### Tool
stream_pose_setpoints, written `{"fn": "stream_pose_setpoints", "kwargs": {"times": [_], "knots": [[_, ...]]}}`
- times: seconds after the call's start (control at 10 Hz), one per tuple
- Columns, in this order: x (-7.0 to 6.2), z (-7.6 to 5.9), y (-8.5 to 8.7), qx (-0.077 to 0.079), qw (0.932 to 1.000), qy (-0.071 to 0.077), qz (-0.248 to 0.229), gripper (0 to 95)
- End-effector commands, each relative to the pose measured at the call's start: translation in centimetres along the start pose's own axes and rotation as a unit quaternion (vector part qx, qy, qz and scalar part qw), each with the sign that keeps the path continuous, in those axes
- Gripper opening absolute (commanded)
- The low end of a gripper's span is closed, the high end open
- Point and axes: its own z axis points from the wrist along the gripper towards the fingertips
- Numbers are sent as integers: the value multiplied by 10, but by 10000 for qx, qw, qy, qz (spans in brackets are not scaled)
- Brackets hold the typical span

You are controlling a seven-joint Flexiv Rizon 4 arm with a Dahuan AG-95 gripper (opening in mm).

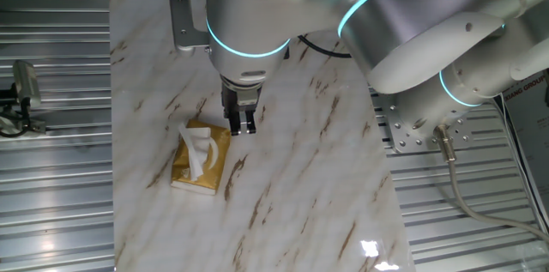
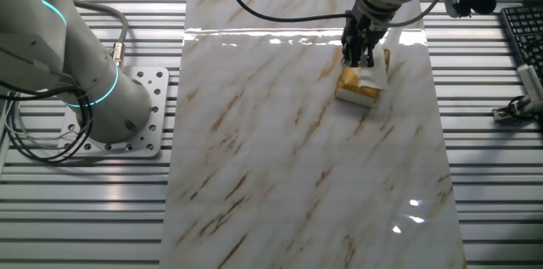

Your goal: Pull out a napkin

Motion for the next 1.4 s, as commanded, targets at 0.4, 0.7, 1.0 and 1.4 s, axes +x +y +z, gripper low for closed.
{"fn": "stream_pose_setpoints", "kwargs": {"times": [0.4,0.7,1.0,1.4], "knots": [[-9,3,3,-3,10000,31,38,0],[-15,9,5,12,10000,36,68,0],[-33,1,15,-17,9995,157,274,0],[-37,7,17,-23,9997,59,228,0]]}}
